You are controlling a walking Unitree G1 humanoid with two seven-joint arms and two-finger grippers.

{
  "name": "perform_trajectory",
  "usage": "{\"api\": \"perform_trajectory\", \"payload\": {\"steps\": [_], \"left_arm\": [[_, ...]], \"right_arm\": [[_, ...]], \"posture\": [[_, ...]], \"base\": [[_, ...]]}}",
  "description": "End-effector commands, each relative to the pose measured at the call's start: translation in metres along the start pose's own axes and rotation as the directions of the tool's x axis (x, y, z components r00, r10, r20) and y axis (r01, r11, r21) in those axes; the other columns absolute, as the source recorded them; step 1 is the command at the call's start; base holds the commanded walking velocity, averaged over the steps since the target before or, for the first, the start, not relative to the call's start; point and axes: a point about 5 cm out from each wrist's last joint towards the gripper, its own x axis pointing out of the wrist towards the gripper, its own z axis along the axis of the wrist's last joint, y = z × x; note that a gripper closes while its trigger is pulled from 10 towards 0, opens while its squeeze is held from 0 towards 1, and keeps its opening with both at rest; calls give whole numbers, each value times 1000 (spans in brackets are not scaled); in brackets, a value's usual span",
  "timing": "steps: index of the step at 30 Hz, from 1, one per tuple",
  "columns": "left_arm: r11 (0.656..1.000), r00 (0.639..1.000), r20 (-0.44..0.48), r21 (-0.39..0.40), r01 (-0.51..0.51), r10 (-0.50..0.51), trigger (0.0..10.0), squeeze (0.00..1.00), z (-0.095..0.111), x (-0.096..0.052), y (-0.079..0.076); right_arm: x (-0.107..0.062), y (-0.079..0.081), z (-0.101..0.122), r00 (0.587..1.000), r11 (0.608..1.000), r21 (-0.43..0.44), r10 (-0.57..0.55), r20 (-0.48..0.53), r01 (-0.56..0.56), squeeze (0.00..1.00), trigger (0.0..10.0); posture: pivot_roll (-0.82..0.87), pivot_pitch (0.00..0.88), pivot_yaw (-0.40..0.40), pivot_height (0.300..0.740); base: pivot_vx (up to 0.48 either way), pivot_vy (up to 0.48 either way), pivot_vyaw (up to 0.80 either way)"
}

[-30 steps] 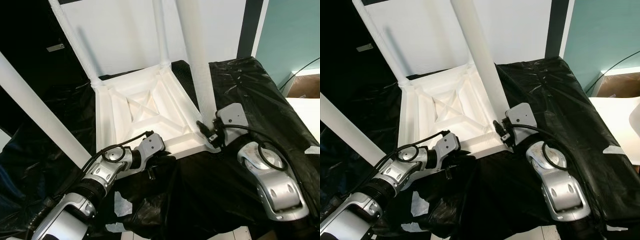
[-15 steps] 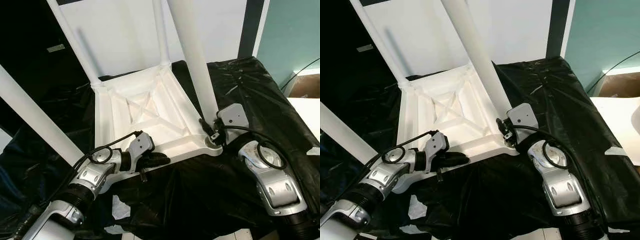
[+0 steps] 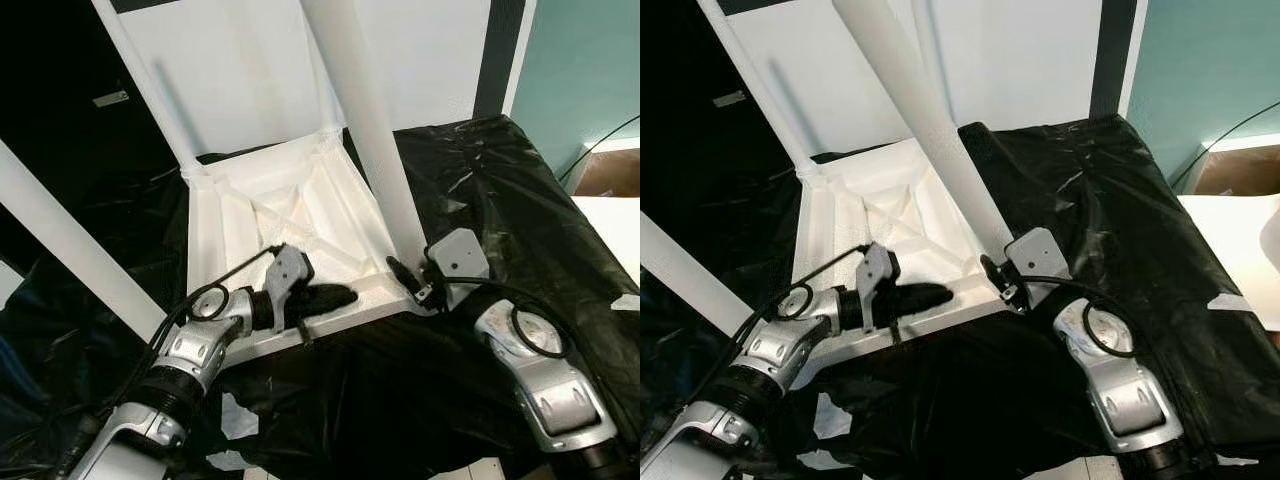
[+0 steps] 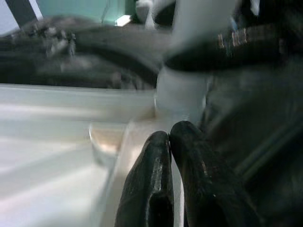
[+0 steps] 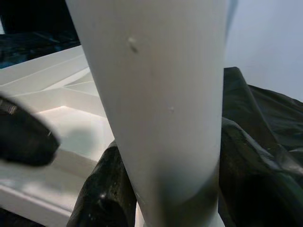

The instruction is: Building children table

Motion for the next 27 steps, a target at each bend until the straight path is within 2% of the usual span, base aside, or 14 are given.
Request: {"api": "perform_trajectory", "payload": {"steps": [1,4,5,8,11,14,17,19,20,21,22,27], "left_arm": [[1000,1000,20,-23,15,-14,10000,0,4,-1,1],[999,999,-19,-26,40,-40,10000,0,-3,4,-3],[995,995,-49,-45,85,-88,10000,0,-8,7,-9],[994,993,-54,-51,102,-104,10000,0,-9,7,-11],[989,989,-59,-66,135,-139,10000,0,-12,10,-16],[987,987,-60,-72,143,-147,10000,0,-12,10,-17],[979,977,-102,-98,177,-186,10000,0,-19,11,-24],[979,977,-102,-98,177,-186,10000,0,-19,11,-24],[977,973,-125,-114,182,-196,10000,0,-23,11,-27],[977,973,-125,-114,182,-196,10000,0,-23,11,-27],[976,971,-132,-121,181,-197,10000,0,-26,12,-29],[975,971,-136,-129,178,-196,10000,0,-27,12,-31]], "right_arm": [[-5,19,-26,985,990,80,122,-121,-112,0,10000],[-8,17,-32,982,990,100,115,-153,-100,0,10000],[-9,12,-38,979,988,151,67,-193,-38,0,10000],[-9,11,-40,977,985,173,50,-207,-13,0,10000],[-10,11,-46,966,952,300,24,-258,57,0,10000],[-10,12,-46,963,946,318,27,-266,62,0,10000],[-7,16,-43,960,928,370,66,-271,40,0,10000],[-7,16,-43,960,928,370,66,-271,40,0,10000],[-6,16,-42,957,899,436,85,-277,46,0,10000],[-6,16,-42,957,899,436,85,-277,46,0,10000],[-6,16,-44,949,868,493,104,-296,58,0,10000],[-5,19,-45,938,866,499,144,-314,34,0,10000]], "posture": [[-186,0,169,740],[-196,0,171,740],[-201,0,172,740],[-206,0,173,740],[-210,0,176,740],[-210,0,176,740],[-208,0,174,740],[-208,0,174,740],[-202,0,169,740],[-202,0,169,740],[-199,0,167,740],[-194,0,163,740]], "base": [[0,0,0],[0,0,0],[0,0,0],[0,0,0],[0,0,0],[0,0,0],[0,0,0],[0,0,0],[0,0,0],[0,0,0],[0,0,0],[0,0,0]]}}
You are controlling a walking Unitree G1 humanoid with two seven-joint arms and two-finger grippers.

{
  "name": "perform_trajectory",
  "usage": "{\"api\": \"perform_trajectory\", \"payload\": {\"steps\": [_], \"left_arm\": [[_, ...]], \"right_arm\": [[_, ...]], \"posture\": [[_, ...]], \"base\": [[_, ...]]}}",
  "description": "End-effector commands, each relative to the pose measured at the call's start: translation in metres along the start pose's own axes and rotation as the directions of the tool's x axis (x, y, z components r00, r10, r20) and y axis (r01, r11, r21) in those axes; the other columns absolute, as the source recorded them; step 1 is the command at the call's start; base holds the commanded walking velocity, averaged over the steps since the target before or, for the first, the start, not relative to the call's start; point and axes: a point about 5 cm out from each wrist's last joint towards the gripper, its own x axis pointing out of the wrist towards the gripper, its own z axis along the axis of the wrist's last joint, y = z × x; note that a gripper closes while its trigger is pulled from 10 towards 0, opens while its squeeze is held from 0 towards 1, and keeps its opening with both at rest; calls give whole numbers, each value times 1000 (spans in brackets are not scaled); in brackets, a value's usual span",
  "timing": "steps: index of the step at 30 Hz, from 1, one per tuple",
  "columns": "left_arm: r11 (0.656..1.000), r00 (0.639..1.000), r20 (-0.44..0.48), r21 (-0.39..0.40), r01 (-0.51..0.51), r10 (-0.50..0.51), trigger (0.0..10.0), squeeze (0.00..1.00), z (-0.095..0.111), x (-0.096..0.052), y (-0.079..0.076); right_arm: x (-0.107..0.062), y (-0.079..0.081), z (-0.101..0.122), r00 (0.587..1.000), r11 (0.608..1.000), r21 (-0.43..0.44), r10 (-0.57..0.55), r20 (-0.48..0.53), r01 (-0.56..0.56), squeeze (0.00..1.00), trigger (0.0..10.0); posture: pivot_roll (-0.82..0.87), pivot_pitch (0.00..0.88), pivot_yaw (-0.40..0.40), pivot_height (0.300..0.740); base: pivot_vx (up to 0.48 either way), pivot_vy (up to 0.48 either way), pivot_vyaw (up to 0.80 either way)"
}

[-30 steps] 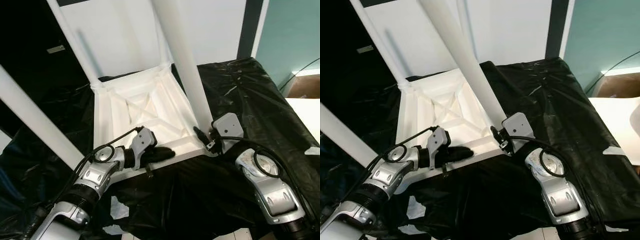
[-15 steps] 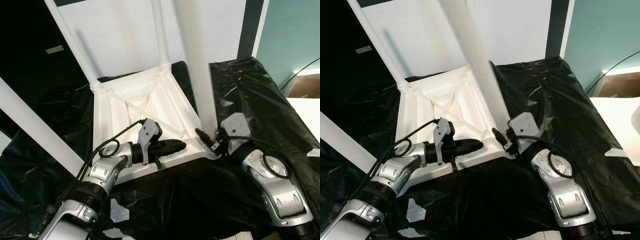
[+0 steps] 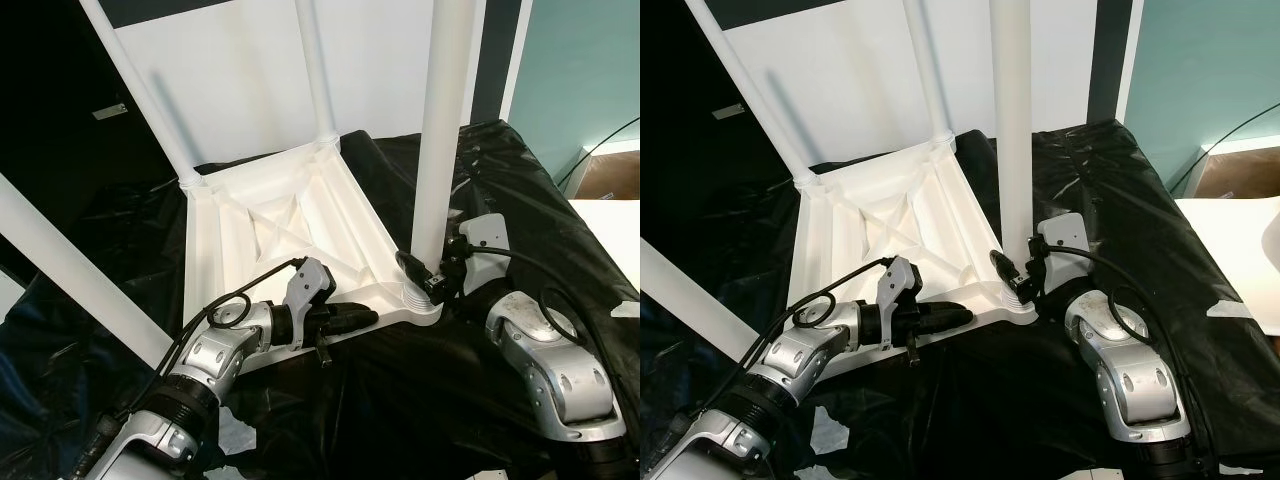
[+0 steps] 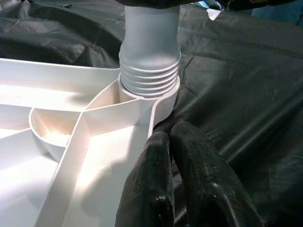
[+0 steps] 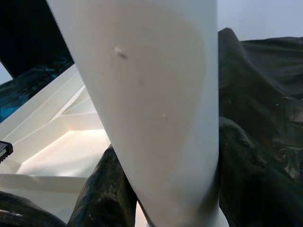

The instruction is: Building children table

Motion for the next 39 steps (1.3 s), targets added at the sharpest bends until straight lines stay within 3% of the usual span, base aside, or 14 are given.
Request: {"api": "perform_trajectory", "payload": {"steps": [1,5,7,11,15,17,20,23,25,27,30,32,33,39], "left_arm": [[996,995,-26,-19,91,-91,10000,0,-6,-3,-6],[995,995,-28,-25,92,-93,10000,0,-7,-3,-7],[996,995,-34,-25,89,-90,10000,0,-9,-3,-8],[996,996,-41,-21,83,-84,10000,0,-11,-2,-10],[997,995,-55,-21,80,-81,10000,0,-13,-2,-12],[997,994,-80,-17,79,-80,10000,0,-17,-1,-15],[996,992,-95,-17,83,-85,10000,0,-19,0,-17],[996,991,-98,-19,88,-90,10000,0,-19,0,-18],[996,988,-126,-20,85,-87,10000,0,-23,-4,-18],[996,988,-126,-20,85,-87,10000,0,-23,-4,-18],[996,986,-142,-24,83,-86,10000,0,-25,-9,-20],[996,986,-145,-25,82,-85,10000,0,-26,-10,-21],[996,986,-147,-25,81,-84,10000,0,-26,-10,-21],[997,986,-151,-22,73,-76,10000,0,-27,-8,-19]], "right_arm": [[1,14,-50,962,986,152,101,-252,-64,0,10000],[1,16,-50,956,985,147,132,-263,-95,0,10000],[1,18,-46,951,985,14,172,-256,-175,0,10000],[1,19,-45,960,979,-58,178,-214,-195,0,10000],[1,20,-49,965,987,-31,146,-216,-156,0,10000],[7,24,-48,987,999,7,47,-151,-46,0,10000],[11,29,-46,996,999,35,-16,-87,19,0,10000],[11,34,-45,999,999,39,-16,-49,18,0,10000],[9,42,-46,998,995,87,-55,33,52,0,10000],[9,42,-46,998,995,87,-55,33,52,0,10000],[9,40,-35,979,983,122,-152,138,136,0,10000],[10,44,-34,979,987,112,-136,153,120,0,10000],[11,47,-34,983,991,95,-112,148,99,1000,10000],[14,49,-30,979,997,26,-82,188,79,1000,10000]], "posture": [[-191,0,162,740],[-191,0,162,740],[-180,0,156,740],[-176,0,155,740],[-161,0,152,740],[-137,0,155,740],[-122,0,163,740],[-122,0,163,740],[-115,0,168,740],[-115,0,168,740],[-80,0,191,740],[-80,0,192,740],[-80,0,192,740],[-93,0,187,740]], "base": [[0,0,0],[0,0,0],[0,0,0],[0,0,0],[0,0,0],[0,0,0],[0,0,0],[0,0,0],[0,0,0],[0,0,0],[0,0,0],[0,0,0],[0,0,0],[0,0,0]]}}
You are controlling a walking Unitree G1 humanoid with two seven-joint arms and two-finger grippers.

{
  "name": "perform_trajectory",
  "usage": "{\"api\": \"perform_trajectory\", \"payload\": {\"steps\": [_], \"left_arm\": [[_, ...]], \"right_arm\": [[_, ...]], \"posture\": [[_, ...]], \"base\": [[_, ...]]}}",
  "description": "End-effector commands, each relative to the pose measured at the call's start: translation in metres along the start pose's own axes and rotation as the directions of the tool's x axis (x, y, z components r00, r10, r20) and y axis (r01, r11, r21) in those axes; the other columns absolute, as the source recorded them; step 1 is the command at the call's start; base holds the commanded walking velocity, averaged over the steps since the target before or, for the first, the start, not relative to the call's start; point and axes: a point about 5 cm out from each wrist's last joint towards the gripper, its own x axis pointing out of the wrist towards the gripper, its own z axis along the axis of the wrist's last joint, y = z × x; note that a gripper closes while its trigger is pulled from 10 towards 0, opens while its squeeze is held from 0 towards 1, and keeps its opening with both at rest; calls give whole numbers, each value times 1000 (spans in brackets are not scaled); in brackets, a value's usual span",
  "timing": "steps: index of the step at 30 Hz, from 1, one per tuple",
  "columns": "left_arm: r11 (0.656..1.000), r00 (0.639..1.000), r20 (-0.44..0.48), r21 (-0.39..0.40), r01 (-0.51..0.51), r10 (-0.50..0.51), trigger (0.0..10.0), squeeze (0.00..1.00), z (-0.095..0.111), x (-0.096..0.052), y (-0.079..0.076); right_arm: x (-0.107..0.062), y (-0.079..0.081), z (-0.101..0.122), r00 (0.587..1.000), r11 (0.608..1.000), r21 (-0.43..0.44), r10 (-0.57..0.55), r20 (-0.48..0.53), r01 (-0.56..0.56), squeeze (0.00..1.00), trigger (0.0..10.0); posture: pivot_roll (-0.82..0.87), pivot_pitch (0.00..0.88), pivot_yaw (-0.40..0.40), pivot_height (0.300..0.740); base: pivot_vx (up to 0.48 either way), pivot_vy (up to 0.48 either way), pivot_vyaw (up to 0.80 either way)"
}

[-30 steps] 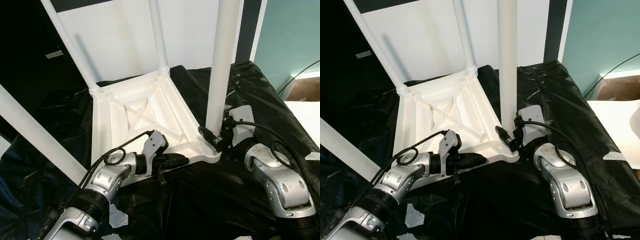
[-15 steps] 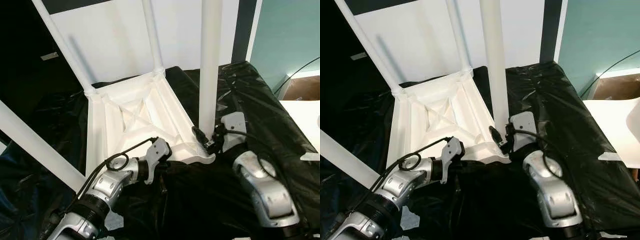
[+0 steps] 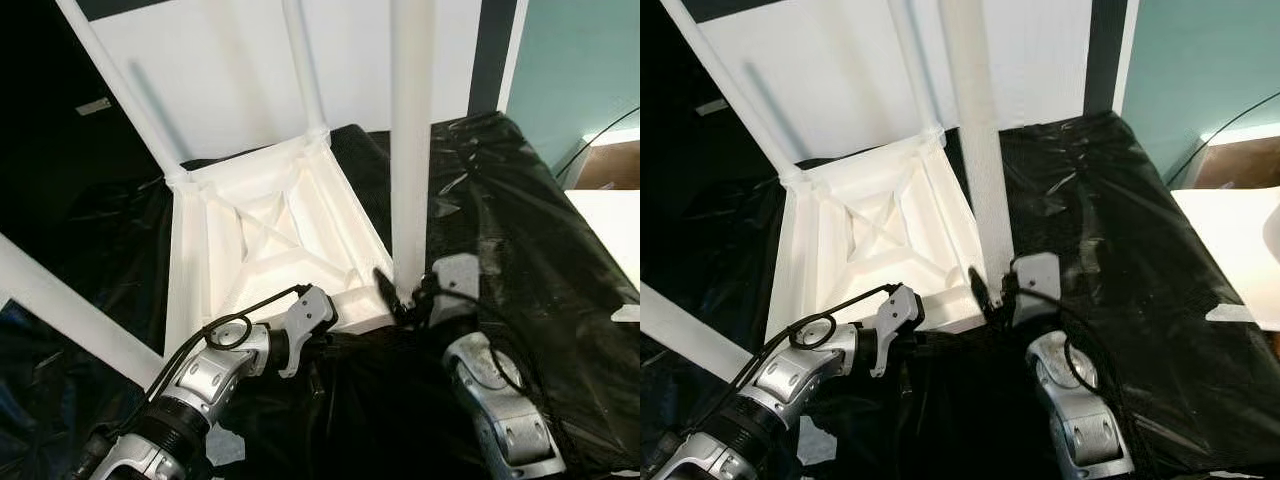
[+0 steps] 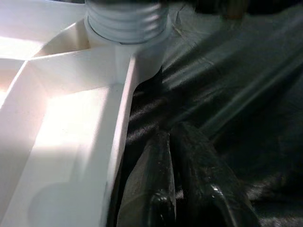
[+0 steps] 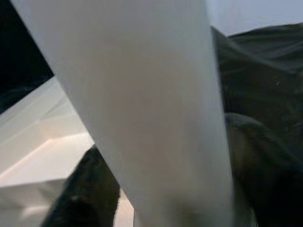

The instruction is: Building children table

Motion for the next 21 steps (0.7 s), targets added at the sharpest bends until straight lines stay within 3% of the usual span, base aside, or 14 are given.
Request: {"api": "perform_trajectory", "payload": {"steps": [1,9,16,17,18,21], "left_arm": [[999,999,-29,-5,44,-45,10000,0,-5,-3,-1],[999,997,62,-15,49,-48,10000,0,8,3,2],[999,998,46,-17,39,-39,10000,0,9,6,4],[1000,1000,12,-19,17,-16,3137,0,6,9,7],[1000,1000,-11,-19,-2,2,0,0,3,11,9],[1000,1000,-28,-16,-16,15,275,0,2,13,12]], "right_arm": [[4,10,-1,998,998,0,57,0,-57,0,10000],[-2,2,3,990,990,-19,139,34,-138,0,10000],[-2,-9,9,978,978,-51,203,47,-201,0,10000],[-2,-14,9,975,974,-57,221,33,-219,0,10000],[-2,-18,9,970,968,-66,242,16,-241,0,10000],[-3,-21,8,962,959,-81,274,-7,-273,0,10000]], "posture": [[-101,0,184,740],[-115,0,180,740],[-152,0,185,740],[-157,0,184,740],[-158,0,184,740],[-161,0,184,740]], "base": [[0,0,0],[0,0,0],[0,0,0],[0,0,0],[0,0,0],[0,0,0]]}}
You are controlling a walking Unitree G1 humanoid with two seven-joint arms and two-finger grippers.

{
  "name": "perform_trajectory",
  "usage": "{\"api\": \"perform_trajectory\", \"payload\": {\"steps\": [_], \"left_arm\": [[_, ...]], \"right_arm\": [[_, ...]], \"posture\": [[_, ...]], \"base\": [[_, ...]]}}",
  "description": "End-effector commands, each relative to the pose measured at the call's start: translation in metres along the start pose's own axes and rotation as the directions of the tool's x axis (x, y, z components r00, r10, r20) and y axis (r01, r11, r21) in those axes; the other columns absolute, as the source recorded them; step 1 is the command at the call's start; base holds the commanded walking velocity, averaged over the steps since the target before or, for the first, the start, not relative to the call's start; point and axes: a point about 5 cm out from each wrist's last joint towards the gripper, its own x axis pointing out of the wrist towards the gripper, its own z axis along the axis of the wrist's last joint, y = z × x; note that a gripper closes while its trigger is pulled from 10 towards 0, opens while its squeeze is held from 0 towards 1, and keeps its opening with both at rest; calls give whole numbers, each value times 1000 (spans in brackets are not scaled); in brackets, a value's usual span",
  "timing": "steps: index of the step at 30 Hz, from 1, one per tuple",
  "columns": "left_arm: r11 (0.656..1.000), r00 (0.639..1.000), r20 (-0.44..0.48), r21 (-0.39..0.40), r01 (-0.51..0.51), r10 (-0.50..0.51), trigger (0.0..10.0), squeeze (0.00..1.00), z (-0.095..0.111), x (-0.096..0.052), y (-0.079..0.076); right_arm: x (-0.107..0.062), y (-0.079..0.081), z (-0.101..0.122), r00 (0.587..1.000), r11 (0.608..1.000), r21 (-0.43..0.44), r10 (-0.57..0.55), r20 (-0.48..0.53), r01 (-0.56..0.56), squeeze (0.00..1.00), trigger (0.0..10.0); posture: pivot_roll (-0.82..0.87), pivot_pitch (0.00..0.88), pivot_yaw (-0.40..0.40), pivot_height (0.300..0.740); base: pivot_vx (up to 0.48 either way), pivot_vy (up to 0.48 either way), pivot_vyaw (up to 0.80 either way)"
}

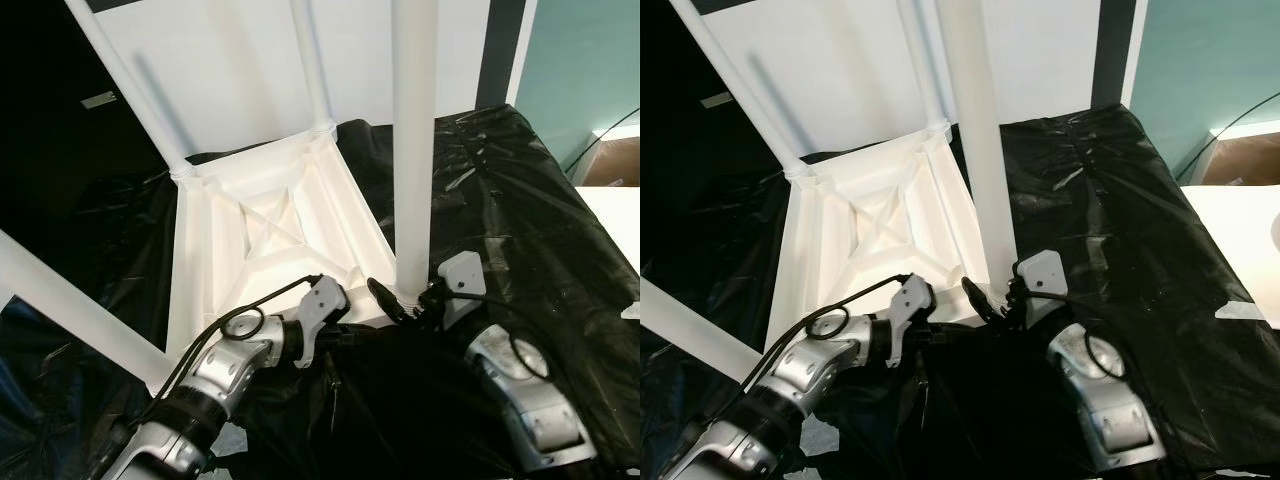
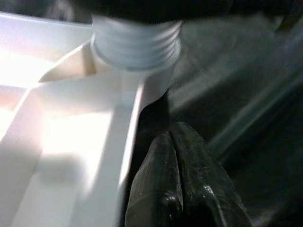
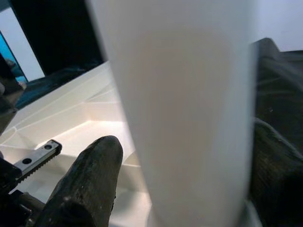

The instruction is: Building children table

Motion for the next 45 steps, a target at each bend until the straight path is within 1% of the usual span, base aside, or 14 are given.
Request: {"api": "perform_trajectory", "payload": {"steps": [1,2,8,13,15,22,23,24,25,39,40,42,43,45], "left_arm": [[1000,999,-39,-7,-9,9,275,0,-6,-1,2],[1000,1000,-7,5,4,-4,9255,0,-1,-1,1],[998,974,218,22,58,-61,10000,180,25,-11,-2],[999,965,259,32,27,-34,10000,247,29,-15,2],[999,960,280,33,-35,24,10000,1000,32,-17,10],[989,987,124,100,-113,100,10000,918,14,-11,18],[982,987,81,121,-145,136,10000,435,9,-10,20],[975,985,31,137,-173,170,10000,435,2,-8,23],[969,978,-23,147,-200,206,10000,137,-4,-6,26],[951,924,-241,168,-261,296,10000,0,-31,1,35],[955,929,-241,160,-249,282,4784,0,-32,2,34],[958,931,-240,155,-241,273,4784,0,-32,3,34],[969,943,-238,137,-204,233,0,0,-32,4,31],[979,953,-235,116,-169,193,0,0,-32,4,27]], "right_arm": [[1,4,-4,999,999,21,44,-19,-44,0,10000],[1,2,-7,999,999,21,39,-29,-38,0,10000],[2,0,-10,999,999,44,26,-34,-25,0,10000],[2,1,-11,999,999,44,30,-35,-29,0,10000],[2,1,-11,999,998,48,35,-38,-33,0,10000],[2,0,-11,999,998,52,34,-39,-32,0,10000],[2,0,-11,999,998,52,34,-38,-32,0,10000],[1,-1,-11,999,998,52,32,-38,-30,0,10000],[0,0,-11,999,998,53,31,-38,-29,0,10000],[-1,-1,-10,999,998,48,28,-36,-27,0,10000],[0,-2,-9,999,999,44,30,-35,-29,0,10000],[1,-3,-9,999,999,41,31,-35,-30,0,10000],[2,-5,-8,999,999,33,32,-32,-31,0,10000],[4,-7,-7,999,999,27,33,-30,-32,0,10000]], "posture": [[-161,0,184,740],[-159,0,181,740],[-154,0,179,740],[-154,0,178,740],[-155,0,177,740],[-164,0,176,740],[-164,0,176,740],[-169,0,175,740],[-171,0,176,740],[-180,0,182,740],[-180,0,182,740],[-180,0,182,740],[-179,0,181,740],[-179,0,181,740]], "base": [[0,0,0],[0,0,0],[0,0,0],[0,0,0],[0,0,0],[0,0,0],[0,0,0],[0,0,0],[0,0,0],[0,0,0],[0,0,0],[0,0,0],[0,0,0],[0,0,0]]}}
